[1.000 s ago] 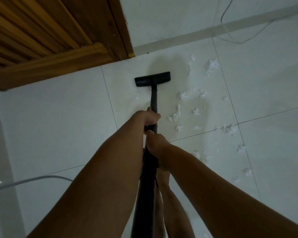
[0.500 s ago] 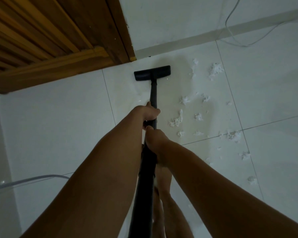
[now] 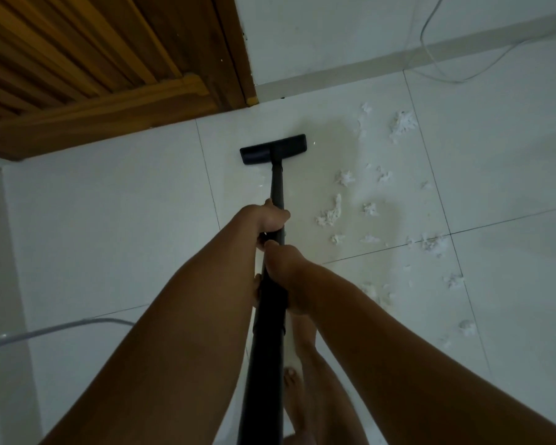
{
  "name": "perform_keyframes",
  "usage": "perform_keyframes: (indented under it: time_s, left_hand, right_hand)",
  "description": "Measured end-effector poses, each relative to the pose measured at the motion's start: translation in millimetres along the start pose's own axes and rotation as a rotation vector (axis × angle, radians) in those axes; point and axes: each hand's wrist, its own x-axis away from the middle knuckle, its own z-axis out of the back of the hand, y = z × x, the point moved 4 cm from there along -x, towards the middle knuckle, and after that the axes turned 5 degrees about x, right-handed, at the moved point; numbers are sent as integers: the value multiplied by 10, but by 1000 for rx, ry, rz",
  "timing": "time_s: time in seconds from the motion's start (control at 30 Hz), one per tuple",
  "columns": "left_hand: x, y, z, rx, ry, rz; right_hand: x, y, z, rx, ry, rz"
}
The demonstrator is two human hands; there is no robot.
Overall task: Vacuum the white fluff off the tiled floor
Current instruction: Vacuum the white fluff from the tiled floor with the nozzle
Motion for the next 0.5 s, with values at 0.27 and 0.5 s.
perform_keyframes:
  time_s: [0.27, 0.5]
  left_hand:
    - [415, -836, -679, 56, -30, 13]
    - [737, -1667, -1448, 110, -50, 30]
  right_hand:
    - [101, 1107, 55, 65, 3, -30]
    - [253, 2017, 300, -74, 110, 78]
